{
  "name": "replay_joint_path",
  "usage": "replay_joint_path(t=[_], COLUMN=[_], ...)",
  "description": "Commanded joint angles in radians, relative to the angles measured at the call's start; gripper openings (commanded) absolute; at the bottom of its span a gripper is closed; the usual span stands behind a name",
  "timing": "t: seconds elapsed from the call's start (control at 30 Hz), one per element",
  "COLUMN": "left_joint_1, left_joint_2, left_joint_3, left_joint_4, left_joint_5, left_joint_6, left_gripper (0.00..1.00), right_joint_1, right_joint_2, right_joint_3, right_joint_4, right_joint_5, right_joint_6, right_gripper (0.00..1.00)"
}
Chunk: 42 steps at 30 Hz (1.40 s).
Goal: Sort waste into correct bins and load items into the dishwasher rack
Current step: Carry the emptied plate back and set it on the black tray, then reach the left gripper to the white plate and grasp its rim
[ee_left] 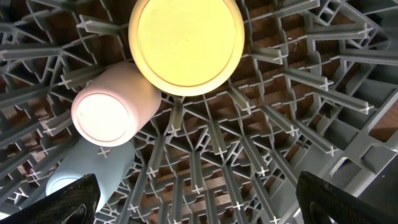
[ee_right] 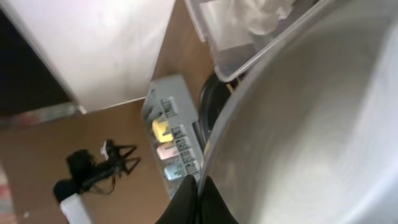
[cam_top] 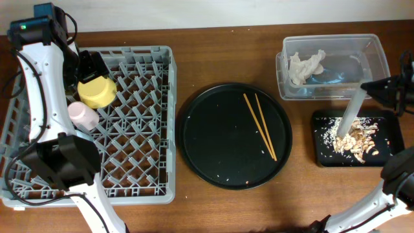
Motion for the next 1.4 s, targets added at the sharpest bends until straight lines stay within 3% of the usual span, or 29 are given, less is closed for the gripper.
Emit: replay_joint_path(t=[0.0, 0.03, 0.2, 0.3, 0.4, 0.53, 0.57, 0.7, 0.8, 0.97, 1.03, 1.07, 1.27, 1.3, 1.37], left_joint_1=[0.008, 0.008, 0.008, 0.008, 0.008, 0.008, 0.008, 0.008, 0.008, 0.008, 0.008, 0.008, 0.008, 0.008, 0.008], left_joint_2=[0.000, 0.000, 0.000, 0.000, 0.000, 0.000, 0.000, 0.000, 0.000, 0.000, 0.000, 0.000, 0.000, 0.000, 0.000], left_joint_3=[0.012, 0.012, 0.012, 0.012, 0.012, 0.012, 0.012, 0.012, 0.012, 0.012, 0.012, 0.012, 0.012, 0.012, 0.012], left_joint_4=[0.001, 0.001, 0.001, 0.001, 0.001, 0.001, 0.001, 0.001, 0.001, 0.001, 0.001, 0.002, 0.001, 0.001, 0.001], left_joint_5=[-0.005, -0.005, -0.005, -0.005, -0.005, -0.005, -0.005, -0.005, -0.005, -0.005, -0.005, -0.005, -0.005, -0.005, -0.005], left_joint_6=[0.005, 0.005, 0.005, 0.005, 0.005, 0.005, 0.005, 0.005, 0.005, 0.005, 0.005, 0.005, 0.005, 0.005, 0.005], left_gripper=[0.99, 0.99, 0.99, 0.99, 0.99, 0.99, 0.99, 0.99, 0.99, 0.99, 0.99, 0.99, 0.99, 0.99, 0.99], right_joint_1=[-0.019, -0.019, 0.030, 0.142, 0.391, 0.747, 0.890, 1.210, 1.328, 1.410, 1.403, 1.398, 1.287, 1.257, 1.178], right_joint_2=[0.002, 0.002, -0.060, -0.180, -0.259, -0.225, -0.191, -0.052, 0.058, 0.151, 0.150, 0.150, 0.120, 0.110, 0.087], right_joint_3=[0.016, 0.016, 0.016, 0.016, 0.016, 0.016, 0.014, 0.005, 0.005, 0.004, 0.011, 0.014, 0.191, 0.257, 0.433], right_joint_4=[0.038, 0.025, -0.008, -0.007, 0.020, 0.071, 0.149, 0.335, 0.382, 0.418, 0.406, 0.401, 0.211, 0.155, 0.029], right_joint_5=[0.046, 0.075, 0.063, 0.102, 0.282, 0.328, 0.456, 0.851, 0.899, 0.908, 0.879, 0.871, 0.817, 0.826, 0.879], right_joint_6=[0.035, 0.103, 0.058, 0.058, 0.063, 0.066, 0.183, 0.542, 0.665, 0.696, 0.694, 0.694, 0.630, 0.617, 0.595], right_gripper=[0.04, 0.04, 0.04, 0.04, 0.04, 0.04, 0.04, 0.04, 0.04, 0.06, 0.26, 0.31, 0.49, 0.59, 0.99])
